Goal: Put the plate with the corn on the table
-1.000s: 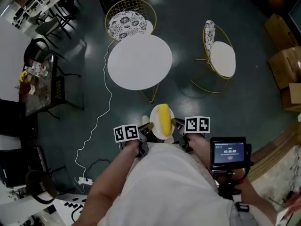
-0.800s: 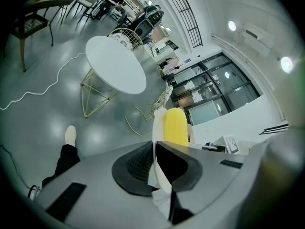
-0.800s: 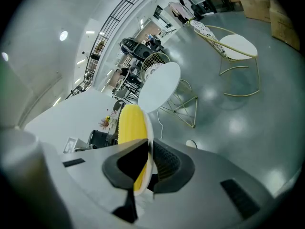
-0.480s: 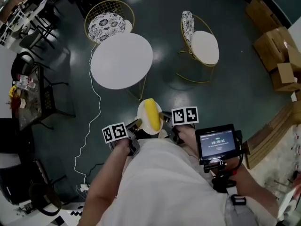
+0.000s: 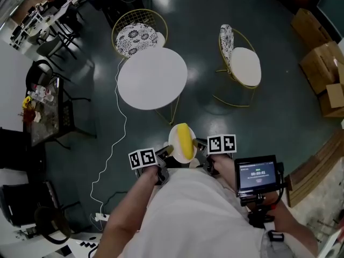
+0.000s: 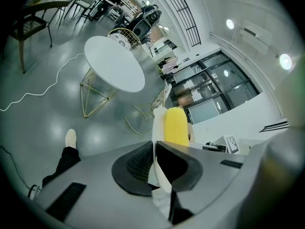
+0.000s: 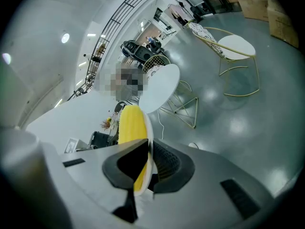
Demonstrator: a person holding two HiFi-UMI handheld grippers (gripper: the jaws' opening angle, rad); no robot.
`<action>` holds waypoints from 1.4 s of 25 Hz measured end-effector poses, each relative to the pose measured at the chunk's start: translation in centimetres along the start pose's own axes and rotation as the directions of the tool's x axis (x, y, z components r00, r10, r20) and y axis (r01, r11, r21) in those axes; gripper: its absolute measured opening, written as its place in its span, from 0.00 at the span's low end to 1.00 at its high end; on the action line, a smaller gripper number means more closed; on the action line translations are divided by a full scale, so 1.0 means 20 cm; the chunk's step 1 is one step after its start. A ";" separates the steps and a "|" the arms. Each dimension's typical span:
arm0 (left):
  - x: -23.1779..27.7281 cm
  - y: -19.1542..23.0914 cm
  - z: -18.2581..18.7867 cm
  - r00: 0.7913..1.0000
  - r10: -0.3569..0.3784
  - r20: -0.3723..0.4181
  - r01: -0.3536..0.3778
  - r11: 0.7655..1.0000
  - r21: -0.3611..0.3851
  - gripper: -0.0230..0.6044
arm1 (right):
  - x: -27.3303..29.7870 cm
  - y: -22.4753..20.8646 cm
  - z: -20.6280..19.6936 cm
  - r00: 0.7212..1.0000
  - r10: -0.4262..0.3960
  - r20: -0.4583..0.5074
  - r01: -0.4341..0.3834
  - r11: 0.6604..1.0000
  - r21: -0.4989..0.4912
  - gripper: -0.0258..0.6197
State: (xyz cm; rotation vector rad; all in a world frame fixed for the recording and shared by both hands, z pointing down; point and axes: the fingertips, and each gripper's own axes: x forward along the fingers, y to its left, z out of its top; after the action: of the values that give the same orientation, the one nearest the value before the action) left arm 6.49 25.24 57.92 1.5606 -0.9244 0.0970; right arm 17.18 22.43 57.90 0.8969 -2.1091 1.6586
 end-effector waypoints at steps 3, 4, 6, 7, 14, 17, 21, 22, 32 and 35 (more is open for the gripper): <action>-0.01 0.01 -0.01 1.000 0.004 0.001 -0.004 1.000 -0.004 0.08 | 0.01 0.00 -0.01 1.000 0.004 -0.003 -0.004 1.000 -0.006 0.11; -0.01 0.02 -0.01 1.000 0.005 0.002 -0.005 1.000 -0.005 0.08 | 0.01 0.00 -0.01 1.000 0.005 -0.004 -0.005 1.000 -0.007 0.11; -0.01 0.01 -0.02 1.000 0.004 0.004 -0.004 1.000 -0.007 0.08 | 0.00 0.00 -0.02 1.000 0.004 -0.004 -0.004 1.000 -0.008 0.11; -0.01 0.01 -0.02 1.000 0.002 0.004 -0.002 1.000 -0.009 0.08 | 0.00 0.00 -0.01 1.000 0.003 -0.004 -0.003 1.000 -0.008 0.11; -0.01 0.01 0.00 1.000 -0.003 0.006 0.003 1.000 -0.008 0.08 | 0.00 0.01 0.00 1.000 0.003 -0.002 -0.003 1.000 -0.003 0.11; -0.01 0.01 0.00 1.000 0.002 0.003 -0.002 1.000 -0.007 0.09 | 0.00 0.02 0.00 1.000 0.007 -0.001 -0.007 1.000 -0.001 0.11; -0.01 0.01 0.00 1.000 0.002 0.007 -0.002 1.000 -0.003 0.09 | 0.00 0.01 0.01 1.000 0.008 -0.004 -0.008 1.000 0.001 0.11; 0.00 0.01 0.01 1.000 0.007 0.008 -0.007 1.000 -0.001 0.09 | 0.01 0.01 0.01 1.000 0.008 -0.004 -0.008 1.000 0.001 0.11; -0.03 0.00 0.02 1.000 -0.011 0.000 0.011 1.000 -0.014 0.09 | 0.01 0.03 0.01 1.000 0.003 -0.002 -0.003 1.000 0.016 0.11; 0.00 0.00 0.05 1.000 -0.014 -0.005 0.014 1.000 -0.024 0.09 | 0.02 0.02 0.05 1.000 0.002 -0.005 -0.002 1.000 0.020 0.11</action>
State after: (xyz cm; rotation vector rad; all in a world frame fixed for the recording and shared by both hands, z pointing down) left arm 6.05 24.37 57.78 1.5441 -0.9079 0.0800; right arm 16.77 21.43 57.63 0.8958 -2.0947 1.6843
